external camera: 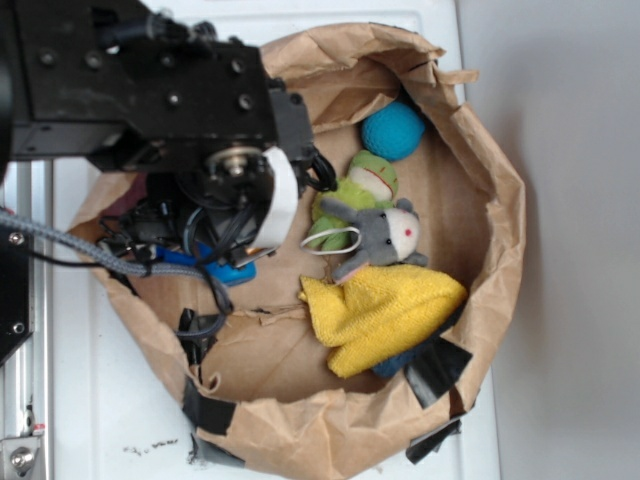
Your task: Grab the blue bottle.
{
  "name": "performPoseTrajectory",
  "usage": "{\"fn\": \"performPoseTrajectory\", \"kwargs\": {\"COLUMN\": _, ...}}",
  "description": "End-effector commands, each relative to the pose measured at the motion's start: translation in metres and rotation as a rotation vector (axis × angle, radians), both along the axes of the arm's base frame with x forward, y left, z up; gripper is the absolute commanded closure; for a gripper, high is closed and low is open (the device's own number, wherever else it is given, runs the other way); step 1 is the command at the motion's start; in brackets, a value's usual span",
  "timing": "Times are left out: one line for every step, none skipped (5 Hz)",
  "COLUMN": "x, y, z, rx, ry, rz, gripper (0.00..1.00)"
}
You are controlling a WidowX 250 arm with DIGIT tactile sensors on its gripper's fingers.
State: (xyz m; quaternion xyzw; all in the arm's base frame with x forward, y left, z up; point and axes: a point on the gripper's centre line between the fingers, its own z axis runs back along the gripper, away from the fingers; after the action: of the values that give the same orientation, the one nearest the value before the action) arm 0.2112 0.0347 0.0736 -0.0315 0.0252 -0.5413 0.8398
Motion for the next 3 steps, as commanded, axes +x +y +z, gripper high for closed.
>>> {"fn": "performPoseTrajectory", "kwargs": {"x": -0.002, "y": 0.009, "z": 0.007, "rx": 0.020, "ry": -0.058, "rz": 0.019, "gripper": 0.00}}
{"fn": "performPoseTrajectory", "kwargs": {"x": -0.001, "y": 0.006, "z": 0.000, "rx": 0.031, "ry": -0.060, "rz": 0.006, "gripper": 0.00}}
{"fn": "performPoseTrajectory", "kwargs": {"x": 0.001, "y": 0.000, "z": -0.006, "rx": 0.032, "ry": -0.084, "rz": 0.006, "gripper": 0.00}}
